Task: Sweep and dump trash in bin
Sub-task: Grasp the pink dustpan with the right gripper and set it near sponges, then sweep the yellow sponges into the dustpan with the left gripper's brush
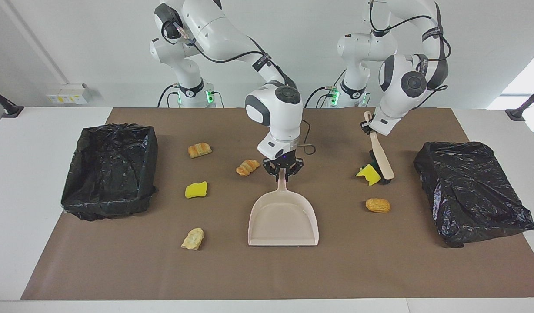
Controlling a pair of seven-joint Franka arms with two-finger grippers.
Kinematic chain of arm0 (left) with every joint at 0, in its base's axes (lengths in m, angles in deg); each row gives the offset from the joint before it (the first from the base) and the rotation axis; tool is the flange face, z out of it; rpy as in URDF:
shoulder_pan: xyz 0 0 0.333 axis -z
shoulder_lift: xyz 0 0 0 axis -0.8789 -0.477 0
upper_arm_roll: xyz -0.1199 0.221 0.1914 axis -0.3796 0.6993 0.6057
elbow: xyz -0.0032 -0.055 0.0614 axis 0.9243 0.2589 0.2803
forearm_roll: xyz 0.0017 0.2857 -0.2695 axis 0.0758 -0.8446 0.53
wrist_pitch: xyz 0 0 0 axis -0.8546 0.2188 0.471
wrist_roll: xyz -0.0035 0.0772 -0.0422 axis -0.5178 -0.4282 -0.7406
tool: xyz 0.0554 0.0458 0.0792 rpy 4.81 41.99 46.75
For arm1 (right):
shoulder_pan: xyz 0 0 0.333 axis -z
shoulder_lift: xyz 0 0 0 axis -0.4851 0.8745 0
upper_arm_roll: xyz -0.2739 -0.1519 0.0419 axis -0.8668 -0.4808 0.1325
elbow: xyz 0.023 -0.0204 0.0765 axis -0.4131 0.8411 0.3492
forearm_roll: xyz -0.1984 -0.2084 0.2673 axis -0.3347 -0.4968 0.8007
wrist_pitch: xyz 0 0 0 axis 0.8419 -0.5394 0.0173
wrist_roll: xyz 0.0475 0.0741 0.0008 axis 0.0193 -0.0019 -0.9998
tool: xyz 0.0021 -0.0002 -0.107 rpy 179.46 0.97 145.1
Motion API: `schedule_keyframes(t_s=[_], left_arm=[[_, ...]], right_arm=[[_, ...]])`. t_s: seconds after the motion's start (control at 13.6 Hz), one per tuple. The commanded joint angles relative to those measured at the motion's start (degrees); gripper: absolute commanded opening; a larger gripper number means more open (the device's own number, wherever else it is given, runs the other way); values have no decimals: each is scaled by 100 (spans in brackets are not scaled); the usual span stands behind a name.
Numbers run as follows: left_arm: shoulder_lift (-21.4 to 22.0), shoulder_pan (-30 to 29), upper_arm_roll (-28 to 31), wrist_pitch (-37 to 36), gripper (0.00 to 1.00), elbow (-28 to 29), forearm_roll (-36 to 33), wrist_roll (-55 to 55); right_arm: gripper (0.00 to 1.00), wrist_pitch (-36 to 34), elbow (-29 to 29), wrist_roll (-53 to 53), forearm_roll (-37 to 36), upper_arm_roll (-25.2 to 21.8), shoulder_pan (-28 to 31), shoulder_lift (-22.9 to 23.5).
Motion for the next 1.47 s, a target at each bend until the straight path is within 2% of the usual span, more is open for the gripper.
schedule_keyframes(t_s=[0.0,0.15,0.29,0.44,0.66,0.81,0.96,1.25,1.4], left_arm=[[-41,-305,61,-289,0,-572,38,-20],[-155,-569,61,-18,0,-669,-59,-317],[-226,-816,61,290,0,-678,-479,-1142],[-322,-921,61,650,0,-739,-805,-1539],[-603,-905,53,669,0,-854,-1087,-2094],[-832,-817,53,608,0,-837,-1132,-2095],[-815,-808,35,345,0,-741,-1123,-2095],[-754,-571,18,432,0,-399,-1061,-1675],[-727,-343,18,441,0,-179,-800,-1279]], right_arm=[[0,-494,110,-1876,599,70,633,-363],[0,-968,110,-3062,644,61,915,-434],[0,-1242,145,-4092,644,61,1083,-460],[0,-1252,443,-4875,636,61,1171,-609],[0,-911,873,-6255,539,52,1110,-820],[0,-612,1155,-6591,539,52,1127,-829],[0,-24,1358,-6698,556,61,1066,-724],[0,75,1350,-6646,557,61,952,-522],[0,84,1350,-6637,565,61,881,-522]])
